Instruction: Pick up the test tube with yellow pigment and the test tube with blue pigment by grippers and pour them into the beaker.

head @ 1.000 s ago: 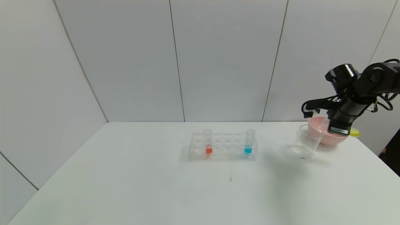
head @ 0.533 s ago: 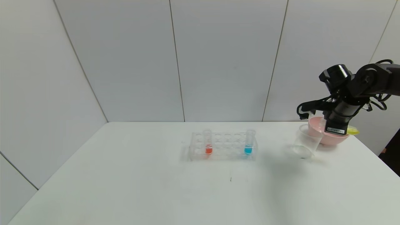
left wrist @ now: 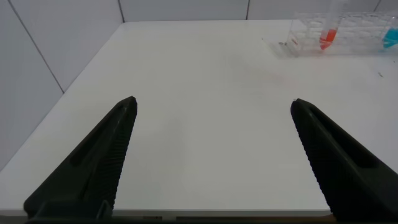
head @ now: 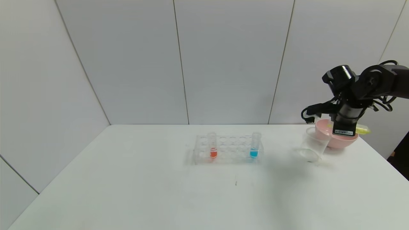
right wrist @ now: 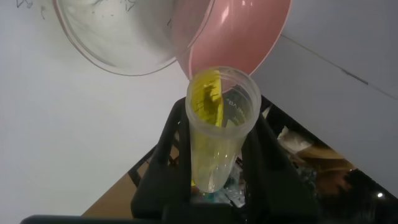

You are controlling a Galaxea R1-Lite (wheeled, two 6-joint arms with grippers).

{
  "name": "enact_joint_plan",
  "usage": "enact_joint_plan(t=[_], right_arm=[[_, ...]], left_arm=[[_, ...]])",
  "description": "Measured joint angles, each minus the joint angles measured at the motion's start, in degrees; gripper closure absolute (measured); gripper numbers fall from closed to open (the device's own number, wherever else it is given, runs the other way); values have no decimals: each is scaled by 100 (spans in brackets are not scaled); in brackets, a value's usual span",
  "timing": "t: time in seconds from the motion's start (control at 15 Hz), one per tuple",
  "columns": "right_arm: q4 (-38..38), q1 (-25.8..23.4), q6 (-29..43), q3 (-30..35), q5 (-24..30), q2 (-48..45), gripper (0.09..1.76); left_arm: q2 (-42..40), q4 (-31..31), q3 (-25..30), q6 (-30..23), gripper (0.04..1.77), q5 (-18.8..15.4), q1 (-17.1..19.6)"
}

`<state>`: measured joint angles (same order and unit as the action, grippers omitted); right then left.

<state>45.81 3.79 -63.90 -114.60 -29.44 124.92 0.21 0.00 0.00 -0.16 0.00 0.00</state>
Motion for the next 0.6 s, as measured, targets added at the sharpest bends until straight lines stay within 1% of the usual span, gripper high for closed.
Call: enact_joint_plan(t=[0.33, 0.6], right_arm=[[13, 67, -57, 0, -368, 9, 132], [6, 117, -77, 0, -430, 30, 132]], left_arm=[[0, 0, 0, 0, 5, 0, -2], [0, 0, 0, 0, 5, 0, -2]])
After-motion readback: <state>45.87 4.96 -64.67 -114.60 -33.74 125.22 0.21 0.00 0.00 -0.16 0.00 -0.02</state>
